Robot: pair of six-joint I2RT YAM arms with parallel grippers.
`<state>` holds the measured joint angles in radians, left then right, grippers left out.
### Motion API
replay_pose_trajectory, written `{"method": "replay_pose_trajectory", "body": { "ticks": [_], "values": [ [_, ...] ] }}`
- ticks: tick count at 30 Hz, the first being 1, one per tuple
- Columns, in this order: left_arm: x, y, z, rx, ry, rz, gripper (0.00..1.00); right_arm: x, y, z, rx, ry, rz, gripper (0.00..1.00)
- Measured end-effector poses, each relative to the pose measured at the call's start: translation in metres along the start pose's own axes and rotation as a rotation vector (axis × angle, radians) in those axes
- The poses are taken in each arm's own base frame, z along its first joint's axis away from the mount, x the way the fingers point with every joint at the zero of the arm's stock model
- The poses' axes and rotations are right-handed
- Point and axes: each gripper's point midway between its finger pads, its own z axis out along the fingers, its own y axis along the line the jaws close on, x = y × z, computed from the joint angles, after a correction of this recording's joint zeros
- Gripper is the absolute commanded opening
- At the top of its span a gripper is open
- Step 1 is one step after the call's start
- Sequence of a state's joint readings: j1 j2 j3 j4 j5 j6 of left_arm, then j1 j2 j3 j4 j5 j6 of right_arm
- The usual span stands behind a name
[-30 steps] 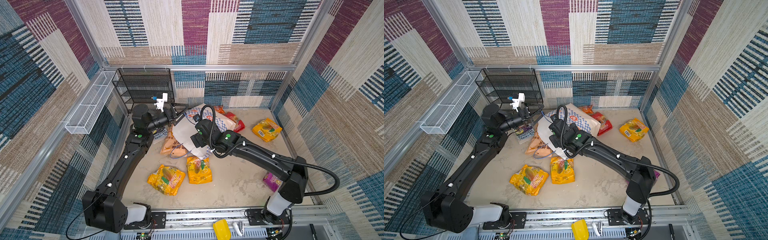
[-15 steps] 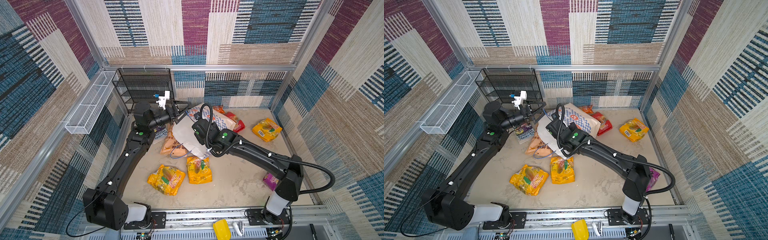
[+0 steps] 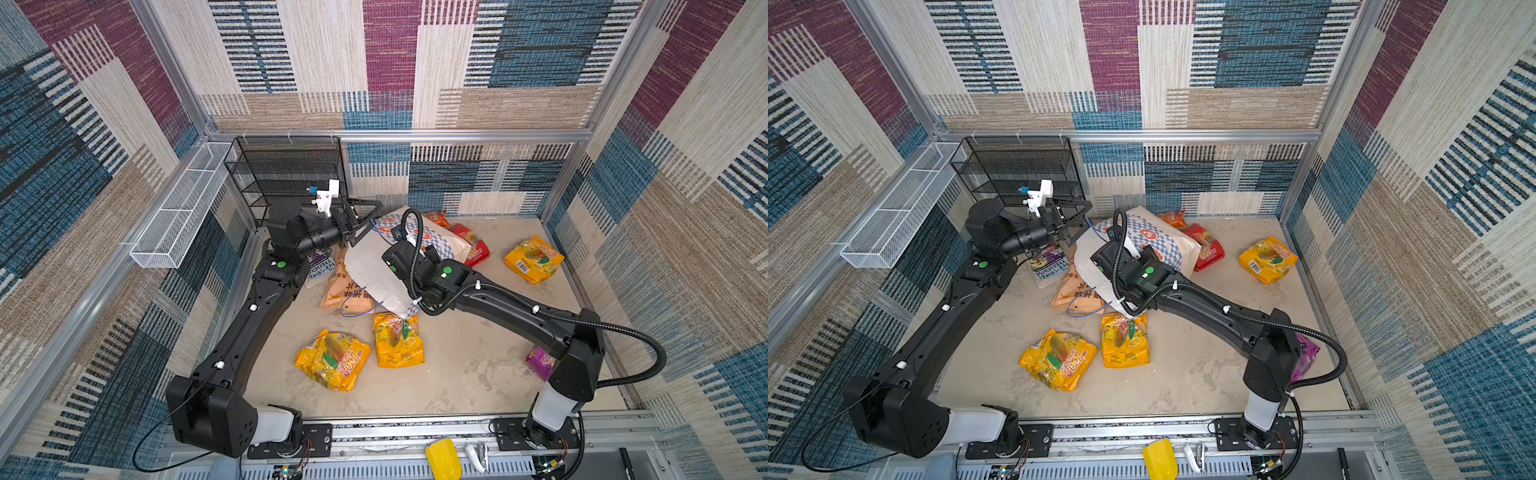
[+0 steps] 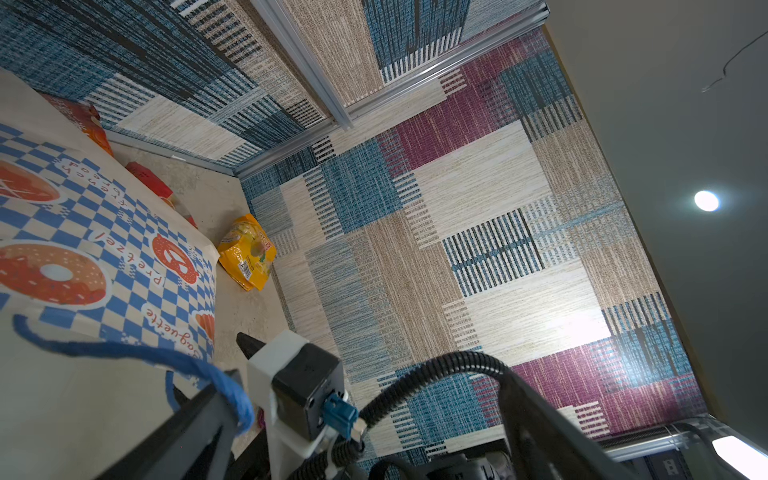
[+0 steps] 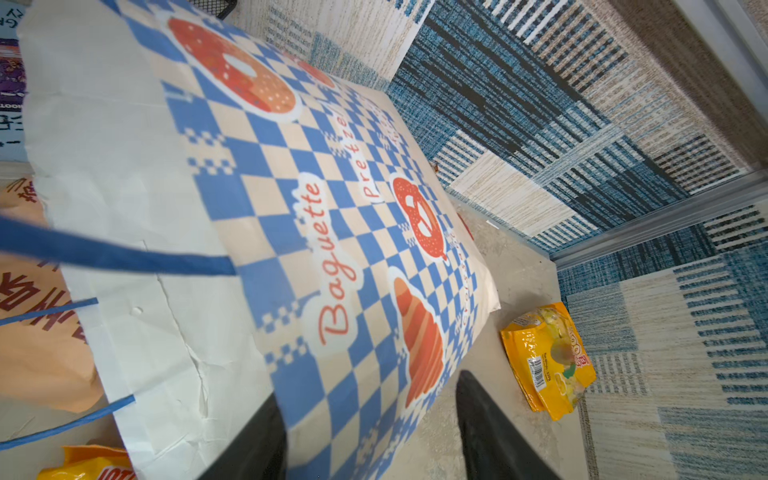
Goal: Place the snacks into the paper bag
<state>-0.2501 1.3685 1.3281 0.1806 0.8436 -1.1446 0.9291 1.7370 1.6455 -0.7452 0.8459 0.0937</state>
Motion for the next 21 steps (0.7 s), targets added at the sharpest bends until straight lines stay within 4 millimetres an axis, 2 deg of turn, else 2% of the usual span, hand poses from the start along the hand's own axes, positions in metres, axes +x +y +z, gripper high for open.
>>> {"method": "replay_pose_trajectory", "body": {
  "ticks": [5, 7, 10, 13, 15, 16, 21],
  "values": [
    [0.0, 0.0, 0.0, -0.011, 0.003, -0.008, 0.99, 0.003, -0.004, 0.002, 0.029, -0.001, 0.002, 0.48],
    [0.0, 0.001, 0.0, -0.014, 0.002, -0.006, 0.99, 0.0, -0.006, 0.001, 0.04, -0.006, 0.025, 0.49],
    [-0.001, 0.003, -0.001, -0.024, -0.009, -0.003, 0.99, -0.004, -0.009, -0.001, 0.049, -0.016, 0.062, 0.67],
    [-0.002, 0.005, -0.002, -0.03, -0.017, -0.004, 0.99, -0.003, -0.008, -0.001, 0.051, -0.016, 0.07, 0.75],
    [-0.002, 0.004, -0.002, -0.03, -0.018, -0.003, 0.99, -0.003, -0.005, 0.0, 0.049, -0.017, 0.078, 0.93],
    [-0.002, 0.004, -0.002, -0.03, -0.018, -0.002, 0.99, -0.003, -0.004, 0.0, 0.048, -0.018, 0.081, 0.98],
    [-0.001, 0.001, -0.003, -0.026, -0.021, 0.003, 0.99, 0.0, 0.009, 0.006, 0.051, -0.011, 0.075, 0.99]
  ]
}}
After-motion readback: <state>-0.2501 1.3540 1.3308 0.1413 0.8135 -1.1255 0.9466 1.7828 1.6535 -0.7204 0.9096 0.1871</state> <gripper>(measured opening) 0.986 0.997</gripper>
